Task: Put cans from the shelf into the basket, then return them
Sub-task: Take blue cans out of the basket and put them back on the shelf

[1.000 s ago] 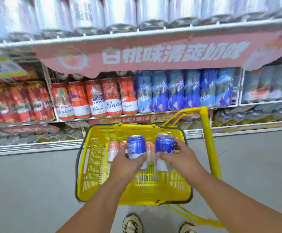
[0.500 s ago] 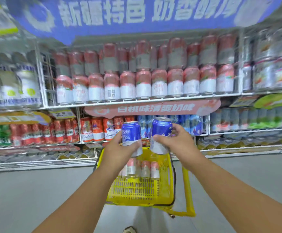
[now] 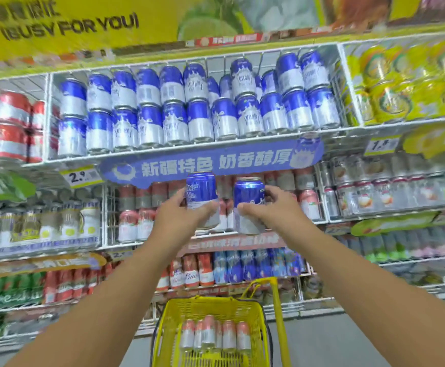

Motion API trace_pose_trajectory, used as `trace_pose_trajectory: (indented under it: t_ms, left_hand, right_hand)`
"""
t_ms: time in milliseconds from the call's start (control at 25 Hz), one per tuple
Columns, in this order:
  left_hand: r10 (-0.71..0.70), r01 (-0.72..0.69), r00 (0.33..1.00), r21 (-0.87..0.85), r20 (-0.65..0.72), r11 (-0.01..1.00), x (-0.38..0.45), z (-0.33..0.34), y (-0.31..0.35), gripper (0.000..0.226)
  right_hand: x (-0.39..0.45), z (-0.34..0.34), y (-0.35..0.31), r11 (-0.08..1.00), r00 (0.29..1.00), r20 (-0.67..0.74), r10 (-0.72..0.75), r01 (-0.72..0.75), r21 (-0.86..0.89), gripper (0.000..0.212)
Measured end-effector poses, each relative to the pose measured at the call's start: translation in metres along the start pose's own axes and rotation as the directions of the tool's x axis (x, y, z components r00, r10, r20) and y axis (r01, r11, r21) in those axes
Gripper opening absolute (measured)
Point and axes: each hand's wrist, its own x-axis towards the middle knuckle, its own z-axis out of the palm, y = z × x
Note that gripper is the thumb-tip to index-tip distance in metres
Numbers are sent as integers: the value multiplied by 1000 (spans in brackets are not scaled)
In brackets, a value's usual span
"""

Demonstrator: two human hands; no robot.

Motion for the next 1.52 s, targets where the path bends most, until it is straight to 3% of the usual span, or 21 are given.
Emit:
trace_pose_trajectory:
  t_ms: [280, 440, 520, 680, 800, 1280, 1440, 1520]
  left_hand:
    - [75, -75, 997, -16, -19, 997, 3, -12, 92, 29]
    - [89, -88, 992, 19, -94, 996, 15, -10, 120, 41]
    - [84, -78, 989, 49, -126, 996, 24, -7, 132, 22]
    - [77, -65, 986, 85, -150, 994, 41, 3, 157, 23]
    - [85, -59, 978, 140, -192, 988, 69, 9, 171, 30]
    - [155, -115, 977, 255, -144, 960, 180, 28, 214, 46]
    - [147, -101, 972, 238, -185, 966, 207, 37, 218, 32]
    - [137, -87, 968, 227, -211, 970, 218, 42, 222, 37]
  right_hand:
    - [13, -31, -78, 995, 997, 15, -69, 70, -73, 87]
    - [19, -50, -116, 994, 995, 15, -98, 98, -55, 51]
    - [26, -58, -129, 993, 994, 1, -110, 110, -46, 48]
    - [48, -74, -156, 996, 996, -44, -82, 83, 15, 85]
    - [70, -83, -177, 997, 996, -57, -71, 72, 22, 93]
    - [159, -90, -231, 992, 966, -242, -86, 60, -114, 84]
    - [188, -93, -240, 991, 968, -230, -104, 83, -103, 48]
    - [203, -93, -243, 986, 964, -240, -119, 87, -141, 45]
